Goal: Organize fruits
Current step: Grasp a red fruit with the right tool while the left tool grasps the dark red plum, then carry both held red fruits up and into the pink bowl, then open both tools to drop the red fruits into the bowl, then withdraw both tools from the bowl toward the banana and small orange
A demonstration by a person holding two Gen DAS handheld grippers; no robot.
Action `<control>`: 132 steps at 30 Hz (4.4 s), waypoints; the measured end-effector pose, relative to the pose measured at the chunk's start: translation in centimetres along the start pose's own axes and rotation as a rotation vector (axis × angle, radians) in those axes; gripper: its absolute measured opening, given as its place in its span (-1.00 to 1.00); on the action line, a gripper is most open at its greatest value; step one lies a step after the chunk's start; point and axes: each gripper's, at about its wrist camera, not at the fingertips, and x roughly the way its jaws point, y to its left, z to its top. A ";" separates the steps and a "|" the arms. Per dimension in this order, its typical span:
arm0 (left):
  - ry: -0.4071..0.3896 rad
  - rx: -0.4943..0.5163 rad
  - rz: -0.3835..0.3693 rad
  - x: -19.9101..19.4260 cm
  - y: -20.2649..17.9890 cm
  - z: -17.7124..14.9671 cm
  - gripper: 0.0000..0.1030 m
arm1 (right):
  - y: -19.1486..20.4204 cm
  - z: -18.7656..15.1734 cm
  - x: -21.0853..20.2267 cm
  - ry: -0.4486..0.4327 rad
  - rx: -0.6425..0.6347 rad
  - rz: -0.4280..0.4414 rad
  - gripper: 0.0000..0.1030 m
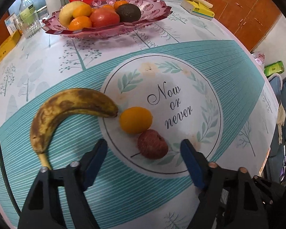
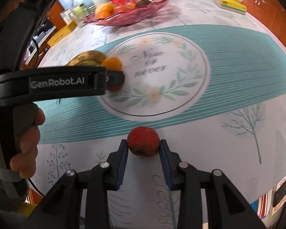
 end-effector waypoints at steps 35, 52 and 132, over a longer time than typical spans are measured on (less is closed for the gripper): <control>-0.138 -0.128 0.093 -8.3 -1.6 -0.3 -0.41 | -1.1 6.9 -5.6 -0.081 -0.197 0.115 -0.35; -0.369 -0.181 0.292 -20.2 -4.0 9.7 -0.41 | -1.2 22.1 -14.9 -0.268 -0.351 0.170 -0.35; -0.243 -0.128 0.327 -5.2 5.4 24.4 0.58 | -0.3 35.6 4.3 -0.048 -0.285 0.054 -0.33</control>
